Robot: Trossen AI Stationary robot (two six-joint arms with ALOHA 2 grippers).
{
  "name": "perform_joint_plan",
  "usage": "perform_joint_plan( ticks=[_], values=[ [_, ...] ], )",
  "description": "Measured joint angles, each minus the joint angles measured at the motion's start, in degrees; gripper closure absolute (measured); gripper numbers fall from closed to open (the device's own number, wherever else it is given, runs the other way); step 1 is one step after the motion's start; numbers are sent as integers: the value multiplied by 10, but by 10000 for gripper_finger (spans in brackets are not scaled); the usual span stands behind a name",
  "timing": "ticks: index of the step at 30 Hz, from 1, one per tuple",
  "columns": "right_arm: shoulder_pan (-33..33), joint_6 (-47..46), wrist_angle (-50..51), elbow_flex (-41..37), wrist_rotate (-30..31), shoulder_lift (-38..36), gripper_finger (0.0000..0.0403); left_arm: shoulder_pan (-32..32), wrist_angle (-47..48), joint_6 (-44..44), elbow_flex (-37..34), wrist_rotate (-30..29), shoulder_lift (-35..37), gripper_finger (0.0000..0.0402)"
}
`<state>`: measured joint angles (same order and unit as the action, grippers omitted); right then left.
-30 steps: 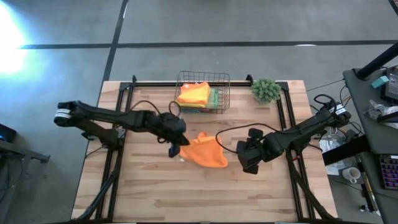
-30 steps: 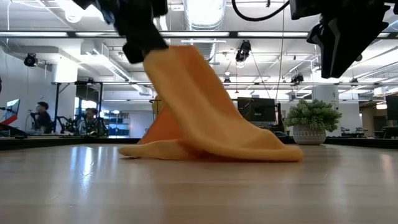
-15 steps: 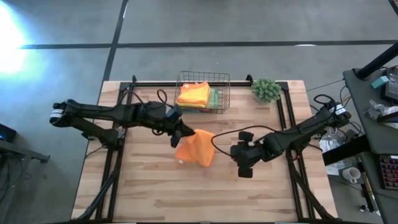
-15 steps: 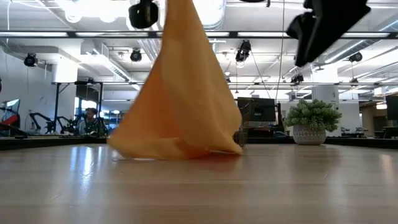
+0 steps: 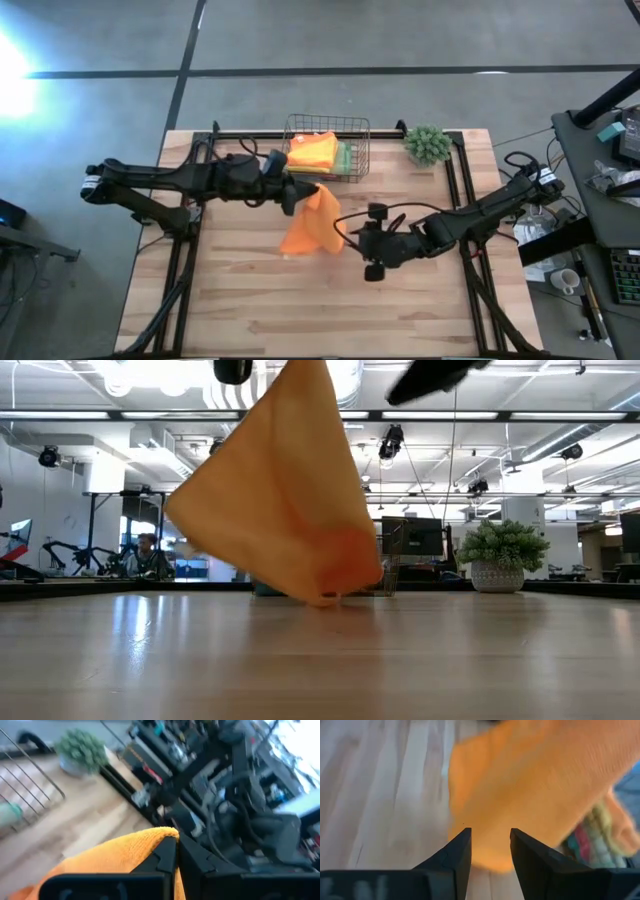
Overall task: Fold microfiber towels
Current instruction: Fold the orange microfiber cloth
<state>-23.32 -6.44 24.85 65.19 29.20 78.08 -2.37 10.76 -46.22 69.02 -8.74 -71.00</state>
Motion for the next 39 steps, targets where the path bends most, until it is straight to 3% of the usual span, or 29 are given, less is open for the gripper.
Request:
perform_joint_plan(
  ticks=[5,11,17,24,35,39],
  values=[
    [4,48,-98,0,51,0,274,-3,-1,-18,1,-77,-2,402],
    [13,148,-197,12,124,0,245,-4,-11,-41,0,-140,-2,402],
    [40,236,-259,24,125,1,219,-4,-41,-45,0,-144,-2,402],
    [67,335,-269,65,124,32,220,-4,-66,-45,-1,-157,-21,401],
    [93,377,-268,135,147,87,219,-4,-79,-45,-1,-164,-32,402],
    [95,397,-268,145,217,104,225,-4,-79,-45,-1,-169,-31,401]
  ],
)
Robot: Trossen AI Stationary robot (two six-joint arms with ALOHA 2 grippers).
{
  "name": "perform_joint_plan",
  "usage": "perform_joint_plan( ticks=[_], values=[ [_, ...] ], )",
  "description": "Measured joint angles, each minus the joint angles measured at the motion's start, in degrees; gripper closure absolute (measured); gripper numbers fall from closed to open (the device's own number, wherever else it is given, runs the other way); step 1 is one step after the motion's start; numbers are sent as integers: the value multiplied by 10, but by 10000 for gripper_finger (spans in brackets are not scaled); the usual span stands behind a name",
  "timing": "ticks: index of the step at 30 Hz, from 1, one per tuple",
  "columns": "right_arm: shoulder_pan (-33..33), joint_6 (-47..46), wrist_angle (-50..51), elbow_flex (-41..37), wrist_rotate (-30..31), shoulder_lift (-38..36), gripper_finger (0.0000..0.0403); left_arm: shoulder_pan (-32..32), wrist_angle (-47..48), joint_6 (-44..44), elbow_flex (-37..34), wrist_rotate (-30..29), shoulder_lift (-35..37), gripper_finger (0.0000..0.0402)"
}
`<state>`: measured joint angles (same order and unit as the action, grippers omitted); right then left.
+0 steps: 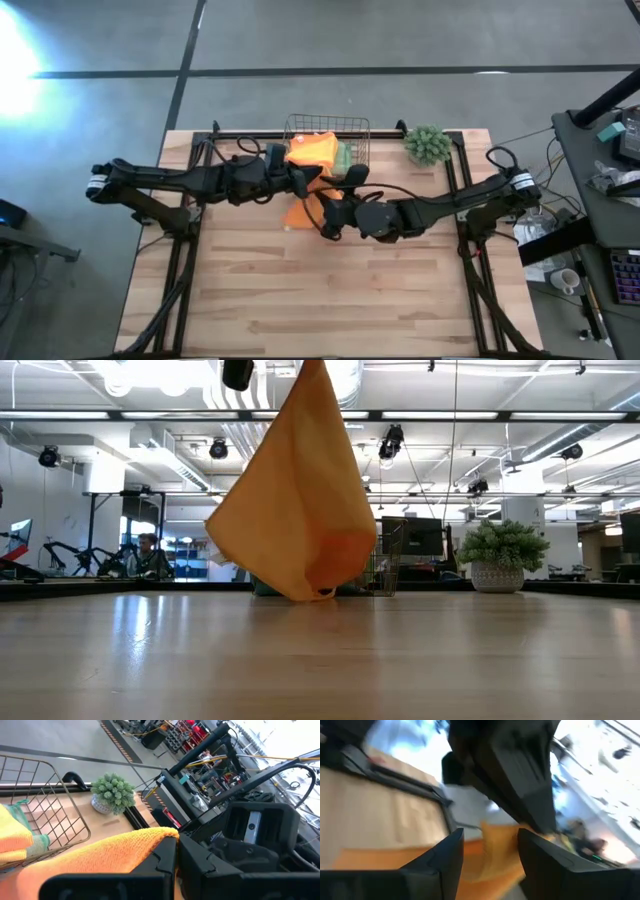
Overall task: Fold microfiber towels
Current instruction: Fold the orange microfiber cloth
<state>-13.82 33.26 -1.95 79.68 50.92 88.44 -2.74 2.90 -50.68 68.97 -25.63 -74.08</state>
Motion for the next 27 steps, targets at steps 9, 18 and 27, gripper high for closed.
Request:
perform_joint_plan(
  ticks=[9,18,27],
  values=[
    [2,13,0,22,60,17,260,0,0,1,0,0,0,402],
    [6,13,1,26,78,13,364,0,0,19,0,-2,1,401],
    [0,13,17,26,76,-2,394,0,0,135,0,3,1,401]
  ],
)
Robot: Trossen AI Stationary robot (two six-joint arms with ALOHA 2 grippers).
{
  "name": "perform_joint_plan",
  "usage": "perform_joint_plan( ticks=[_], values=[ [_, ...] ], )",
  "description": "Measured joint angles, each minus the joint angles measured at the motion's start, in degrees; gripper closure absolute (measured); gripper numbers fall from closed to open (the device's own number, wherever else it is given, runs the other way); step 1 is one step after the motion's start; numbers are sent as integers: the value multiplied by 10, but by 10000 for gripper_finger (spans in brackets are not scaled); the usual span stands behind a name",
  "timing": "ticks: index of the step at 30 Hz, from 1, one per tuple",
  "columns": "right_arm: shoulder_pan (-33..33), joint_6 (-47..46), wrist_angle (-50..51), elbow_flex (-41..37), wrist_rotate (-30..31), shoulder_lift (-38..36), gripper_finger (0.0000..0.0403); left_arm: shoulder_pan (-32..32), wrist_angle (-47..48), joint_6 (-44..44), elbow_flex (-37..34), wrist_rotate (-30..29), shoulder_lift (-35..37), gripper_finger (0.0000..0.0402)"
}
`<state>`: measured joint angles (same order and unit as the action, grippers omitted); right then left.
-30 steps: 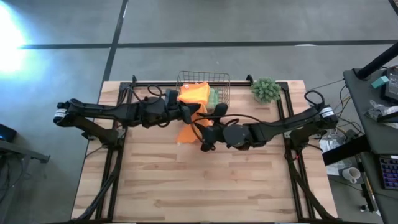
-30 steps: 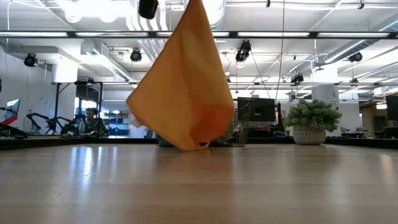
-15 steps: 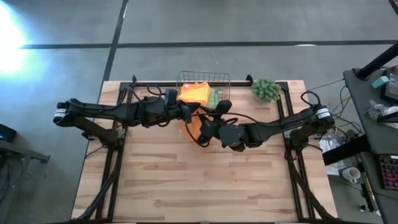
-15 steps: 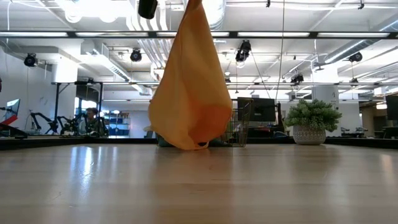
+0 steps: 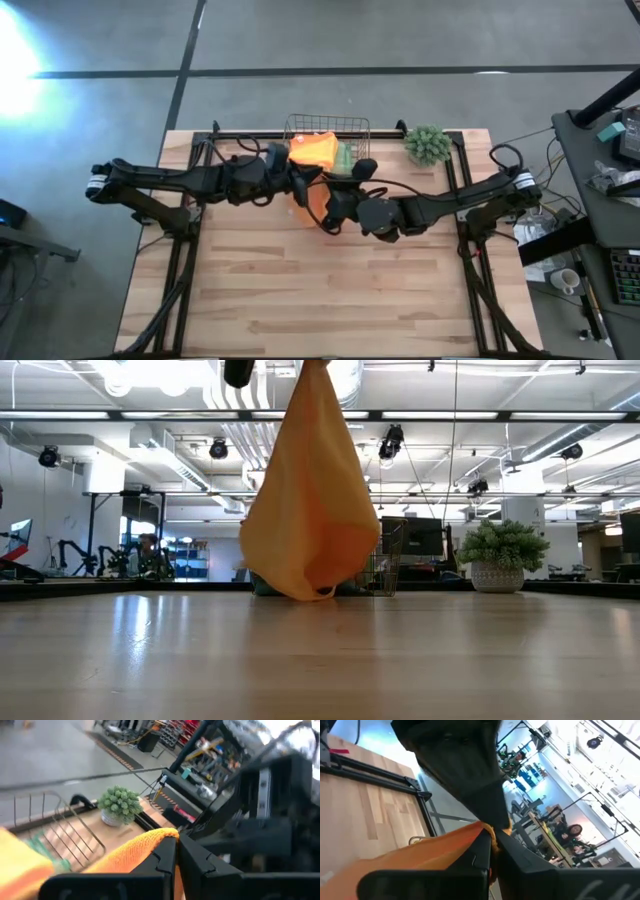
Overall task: Fold microfiber towels
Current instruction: Fold the orange microfiber cloth
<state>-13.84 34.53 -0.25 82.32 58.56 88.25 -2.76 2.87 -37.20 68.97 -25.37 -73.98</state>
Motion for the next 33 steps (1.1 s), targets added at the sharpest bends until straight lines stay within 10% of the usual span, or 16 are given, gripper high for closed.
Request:
perform_joint_plan(
  ticks=[15,33],
  values=[
    [-19,-168,259,93,-28,-31,394,0,2,290,2,41,9,392],
    [-19,-180,273,101,-30,-35,394,0,160,346,41,47,15,207]
  ],
)
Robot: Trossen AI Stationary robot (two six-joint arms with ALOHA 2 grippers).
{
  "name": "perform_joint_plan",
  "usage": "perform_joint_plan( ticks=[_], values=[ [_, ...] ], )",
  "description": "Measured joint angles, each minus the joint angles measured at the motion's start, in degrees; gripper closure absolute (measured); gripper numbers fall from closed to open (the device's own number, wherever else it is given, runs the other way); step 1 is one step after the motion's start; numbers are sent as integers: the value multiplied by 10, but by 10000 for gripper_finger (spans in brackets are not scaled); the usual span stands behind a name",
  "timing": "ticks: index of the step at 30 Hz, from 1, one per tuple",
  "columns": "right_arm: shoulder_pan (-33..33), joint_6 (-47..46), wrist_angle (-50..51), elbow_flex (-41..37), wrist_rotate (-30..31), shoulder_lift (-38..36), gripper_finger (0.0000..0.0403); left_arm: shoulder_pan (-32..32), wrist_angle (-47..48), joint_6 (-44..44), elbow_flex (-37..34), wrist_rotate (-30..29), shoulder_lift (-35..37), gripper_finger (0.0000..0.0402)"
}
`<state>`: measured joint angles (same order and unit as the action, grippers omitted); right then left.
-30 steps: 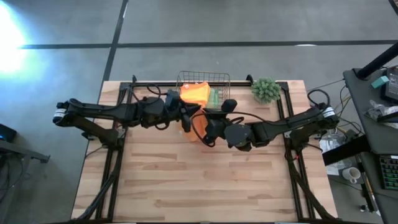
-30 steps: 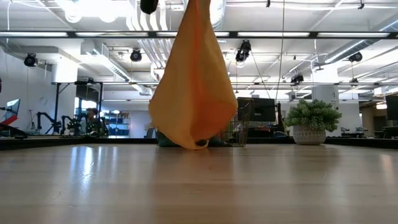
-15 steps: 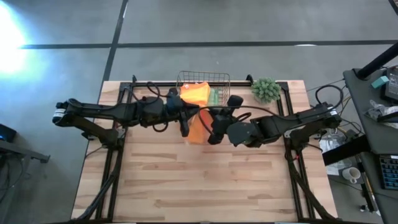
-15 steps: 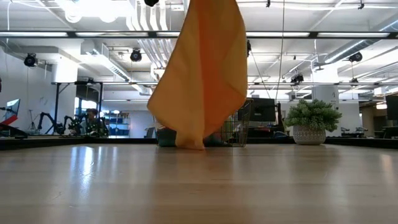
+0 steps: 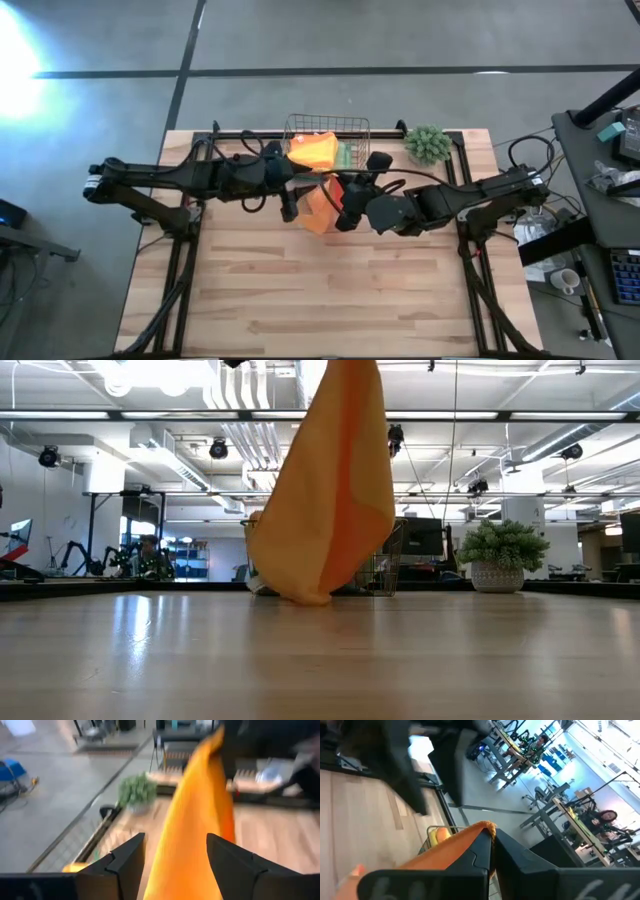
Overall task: Fold microfiber towels
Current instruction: Fold the orange microfiber cloth
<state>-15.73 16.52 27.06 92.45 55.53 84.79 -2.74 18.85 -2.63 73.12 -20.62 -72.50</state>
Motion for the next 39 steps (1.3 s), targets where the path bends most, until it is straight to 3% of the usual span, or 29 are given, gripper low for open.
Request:
perform_joint_plan(
  ticks=[5,11,26,39],
  values=[
    [0,28,3,41,1,2,395,-1,81,-5,4,16,2,203],
    [6,14,62,83,0,5,395,-16,105,-26,-38,116,-2,202],
    [14,21,66,93,0,6,395,-19,-147,-68,-235,130,-34,202],
    [21,25,67,96,0,6,395,-19,-202,-75,-241,130,-148,202]
  ],
)
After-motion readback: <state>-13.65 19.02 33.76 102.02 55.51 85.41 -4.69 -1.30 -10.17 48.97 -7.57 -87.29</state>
